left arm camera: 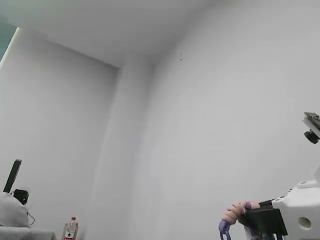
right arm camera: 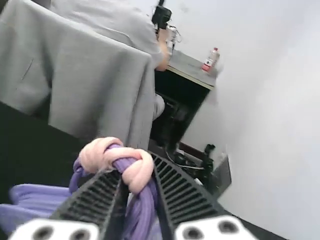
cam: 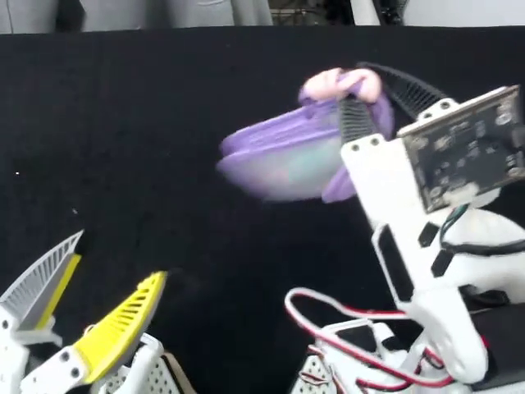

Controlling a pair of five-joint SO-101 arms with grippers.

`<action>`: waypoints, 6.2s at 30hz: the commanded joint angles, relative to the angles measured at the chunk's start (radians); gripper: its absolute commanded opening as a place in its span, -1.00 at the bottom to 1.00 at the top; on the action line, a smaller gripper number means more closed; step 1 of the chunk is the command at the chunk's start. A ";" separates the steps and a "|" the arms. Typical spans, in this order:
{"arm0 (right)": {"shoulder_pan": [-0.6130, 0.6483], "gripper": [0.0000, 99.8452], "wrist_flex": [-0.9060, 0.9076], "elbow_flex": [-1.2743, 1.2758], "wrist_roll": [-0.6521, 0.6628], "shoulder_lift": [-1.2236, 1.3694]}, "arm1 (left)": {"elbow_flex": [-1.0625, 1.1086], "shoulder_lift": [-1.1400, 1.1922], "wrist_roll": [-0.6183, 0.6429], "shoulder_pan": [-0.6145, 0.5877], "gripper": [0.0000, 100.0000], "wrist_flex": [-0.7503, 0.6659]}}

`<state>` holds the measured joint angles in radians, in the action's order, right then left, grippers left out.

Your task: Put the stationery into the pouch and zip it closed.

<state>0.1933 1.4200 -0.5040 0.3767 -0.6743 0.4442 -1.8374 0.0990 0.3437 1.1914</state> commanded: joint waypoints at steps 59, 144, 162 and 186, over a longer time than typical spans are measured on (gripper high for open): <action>0.221 -0.98 0.009 0.039 0.219 0.091 | 0.096 0.009 -0.164 0.005 -0.55 0.011; -0.143 -0.98 -0.350 0.277 0.239 0.119 | 0.205 0.011 -0.245 0.035 -0.94 -0.058; -0.267 -0.98 -0.250 0.021 0.233 0.435 | 0.154 0.011 -0.247 0.035 -0.94 -0.023; 0.525 -0.56 -0.021 0.203 0.060 -0.044 | 0.143 0.011 -0.066 -0.188 -0.94 -0.276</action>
<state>0.6628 1.4845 -0.4212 0.4427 -0.7050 0.6483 -1.8343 -0.0100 0.1642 0.9828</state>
